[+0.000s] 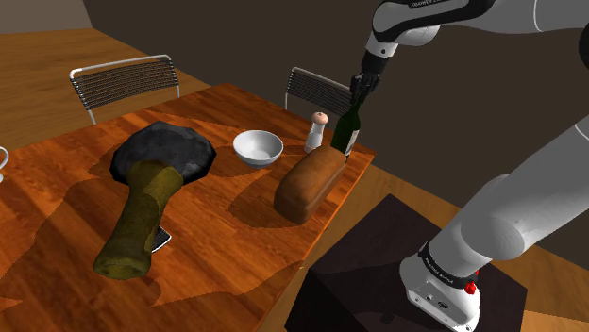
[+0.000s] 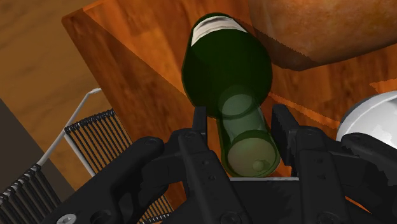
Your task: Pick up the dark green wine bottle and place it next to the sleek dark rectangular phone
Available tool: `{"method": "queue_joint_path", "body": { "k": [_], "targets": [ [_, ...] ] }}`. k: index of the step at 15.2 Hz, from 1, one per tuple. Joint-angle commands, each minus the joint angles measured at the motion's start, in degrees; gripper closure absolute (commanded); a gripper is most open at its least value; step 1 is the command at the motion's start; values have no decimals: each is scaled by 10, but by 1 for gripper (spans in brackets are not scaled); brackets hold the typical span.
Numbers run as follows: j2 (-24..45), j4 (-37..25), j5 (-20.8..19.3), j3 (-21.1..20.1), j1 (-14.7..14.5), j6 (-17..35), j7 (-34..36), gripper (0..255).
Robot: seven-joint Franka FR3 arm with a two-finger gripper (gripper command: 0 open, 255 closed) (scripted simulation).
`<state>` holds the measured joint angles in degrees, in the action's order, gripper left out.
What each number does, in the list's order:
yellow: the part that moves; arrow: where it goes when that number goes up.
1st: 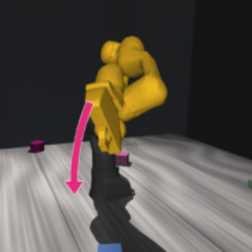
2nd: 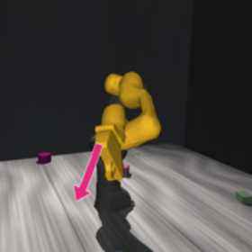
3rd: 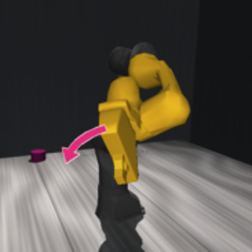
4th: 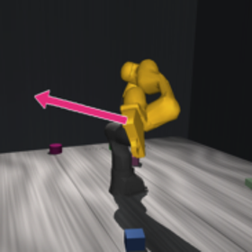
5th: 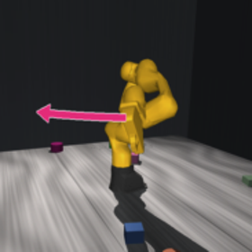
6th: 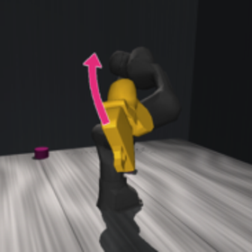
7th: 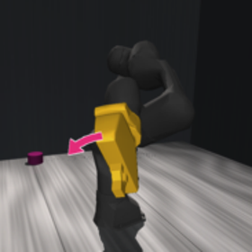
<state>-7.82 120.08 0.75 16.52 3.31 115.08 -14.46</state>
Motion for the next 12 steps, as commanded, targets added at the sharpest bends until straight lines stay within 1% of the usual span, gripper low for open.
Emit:
{"method": "queue_joint_path", "body": {
  "k": [1, 4, 12],
  "targets": [
    [0, 0, 0, 0, 0, 0, 0, 255],
    [0, 0, 0, 0, 0, 0, 0, 255],
    [-10, -52, -3, -2, -1, -61, 5, 255]
  ]
}}
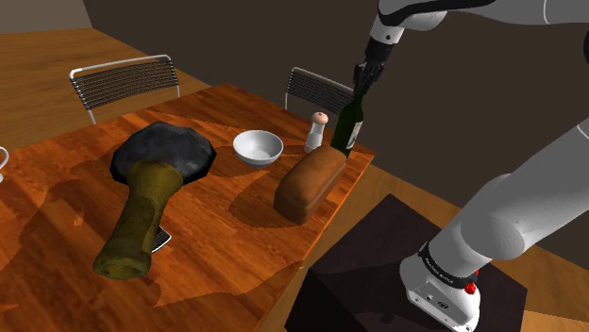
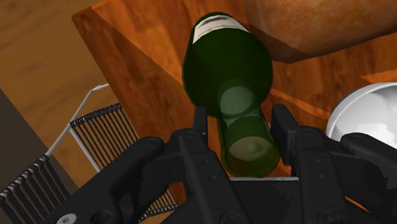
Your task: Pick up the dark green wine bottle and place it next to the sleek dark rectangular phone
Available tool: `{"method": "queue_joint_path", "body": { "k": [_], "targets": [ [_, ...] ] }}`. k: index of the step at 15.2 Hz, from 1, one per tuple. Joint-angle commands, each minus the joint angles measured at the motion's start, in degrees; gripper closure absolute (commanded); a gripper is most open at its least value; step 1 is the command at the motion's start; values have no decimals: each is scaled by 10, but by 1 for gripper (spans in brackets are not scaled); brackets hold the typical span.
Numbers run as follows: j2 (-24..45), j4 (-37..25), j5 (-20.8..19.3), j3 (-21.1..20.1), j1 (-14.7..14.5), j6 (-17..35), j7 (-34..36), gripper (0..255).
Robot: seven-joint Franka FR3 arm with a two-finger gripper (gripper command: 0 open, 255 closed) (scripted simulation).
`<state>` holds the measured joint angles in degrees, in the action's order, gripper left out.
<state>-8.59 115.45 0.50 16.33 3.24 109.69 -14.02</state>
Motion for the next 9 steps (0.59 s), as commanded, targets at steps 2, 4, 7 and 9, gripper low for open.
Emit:
{"method": "queue_joint_path", "body": {
  "k": [2, 4, 7, 9],
  "targets": [
    [-3, -19, -1, 0, 0, -22, 1, 255],
    [-4, -34, -1, -1, 0, -38, 2, 255],
    [-4, -57, -1, -1, -1, -61, 3, 255],
    [-15, -49, -3, -10, -6, -63, 17, 255]
  ]
}}
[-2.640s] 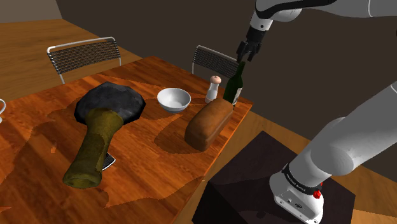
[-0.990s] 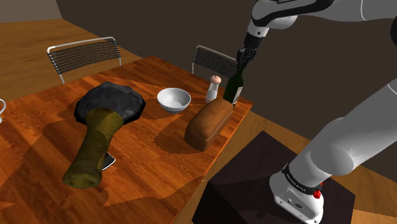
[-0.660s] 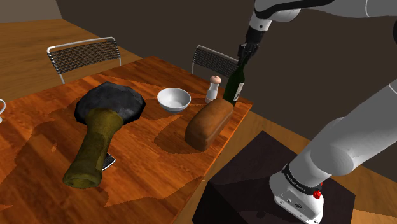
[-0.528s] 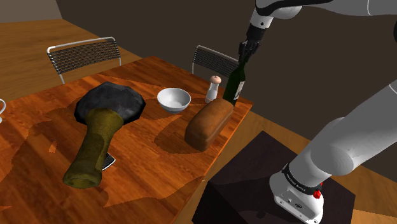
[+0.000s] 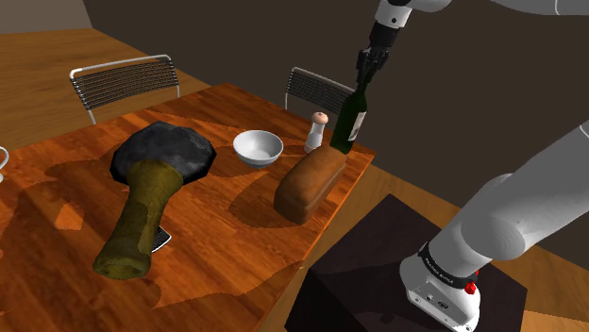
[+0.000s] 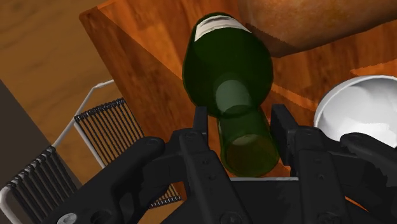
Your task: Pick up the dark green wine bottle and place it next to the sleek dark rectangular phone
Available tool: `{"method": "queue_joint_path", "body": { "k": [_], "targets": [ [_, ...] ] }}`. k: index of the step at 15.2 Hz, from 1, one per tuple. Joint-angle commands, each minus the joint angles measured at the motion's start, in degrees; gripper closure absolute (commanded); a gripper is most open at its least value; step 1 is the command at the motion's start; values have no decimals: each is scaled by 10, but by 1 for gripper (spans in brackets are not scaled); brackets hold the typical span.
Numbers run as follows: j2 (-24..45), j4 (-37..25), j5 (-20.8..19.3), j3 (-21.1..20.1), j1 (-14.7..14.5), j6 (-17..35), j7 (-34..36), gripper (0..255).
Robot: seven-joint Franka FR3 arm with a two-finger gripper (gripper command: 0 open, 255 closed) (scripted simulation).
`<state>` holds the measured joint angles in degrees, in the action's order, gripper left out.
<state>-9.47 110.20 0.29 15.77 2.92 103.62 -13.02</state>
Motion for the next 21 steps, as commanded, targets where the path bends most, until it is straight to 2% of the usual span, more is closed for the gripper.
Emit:
{"method": "queue_joint_path", "body": {
  "k": [1, 11, 21],
  "targets": [
    [-16, 15, -3, -13, -8, 0, 22, 255],
    [-84, 87, 1, -105, -59, 7, 165, 255],
    [-92, 95, 23, -201, -112, 11, 304, 255]
  ]
}}
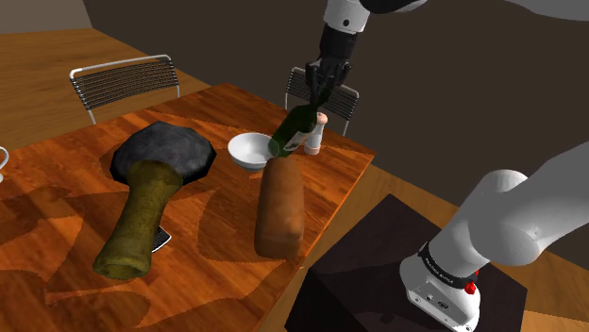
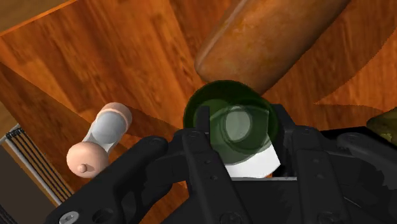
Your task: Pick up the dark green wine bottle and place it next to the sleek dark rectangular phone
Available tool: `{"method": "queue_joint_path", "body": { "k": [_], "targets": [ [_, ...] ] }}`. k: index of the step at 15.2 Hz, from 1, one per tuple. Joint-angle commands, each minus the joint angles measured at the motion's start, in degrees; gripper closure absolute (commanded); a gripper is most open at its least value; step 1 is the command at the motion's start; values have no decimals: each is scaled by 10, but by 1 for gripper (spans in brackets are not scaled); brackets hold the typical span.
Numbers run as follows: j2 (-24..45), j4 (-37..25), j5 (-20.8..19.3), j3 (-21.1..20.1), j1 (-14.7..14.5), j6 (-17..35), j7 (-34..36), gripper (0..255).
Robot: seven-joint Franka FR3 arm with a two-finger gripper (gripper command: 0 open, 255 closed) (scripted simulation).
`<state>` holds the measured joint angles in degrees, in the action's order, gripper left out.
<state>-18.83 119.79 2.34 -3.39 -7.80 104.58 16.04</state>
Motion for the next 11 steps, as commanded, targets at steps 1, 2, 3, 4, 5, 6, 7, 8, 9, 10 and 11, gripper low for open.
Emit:
{"method": "queue_joint_path", "body": {
  "k": [1, 2, 3, 4, 5, 6, 7, 8, 9, 10, 11],
  "targets": [
    [4, -3, 4, -19, -10, 2, 28, 255],
    [7, -7, 6, -28, -15, 2, 42, 255],
    [11, -11, 8, -38, -21, 2, 56, 255],
    [15, -15, 9, -47, -26, 3, 70, 255],
    [20, -21, 10, -57, -31, 3, 84, 255],
    [26, -26, 11, -66, -36, 3, 99, 255],
    [32, -33, 12, -76, -41, 3, 113, 255],
    [39, -40, 12, -85, -46, 3, 127, 255],
    [46, -48, 12, -94, -51, 3, 142, 255],
    [54, -56, 11, -104, -56, 3, 156, 255],
    [63, -66, 10, -113, -61, 3, 171, 255]
  ]
}}
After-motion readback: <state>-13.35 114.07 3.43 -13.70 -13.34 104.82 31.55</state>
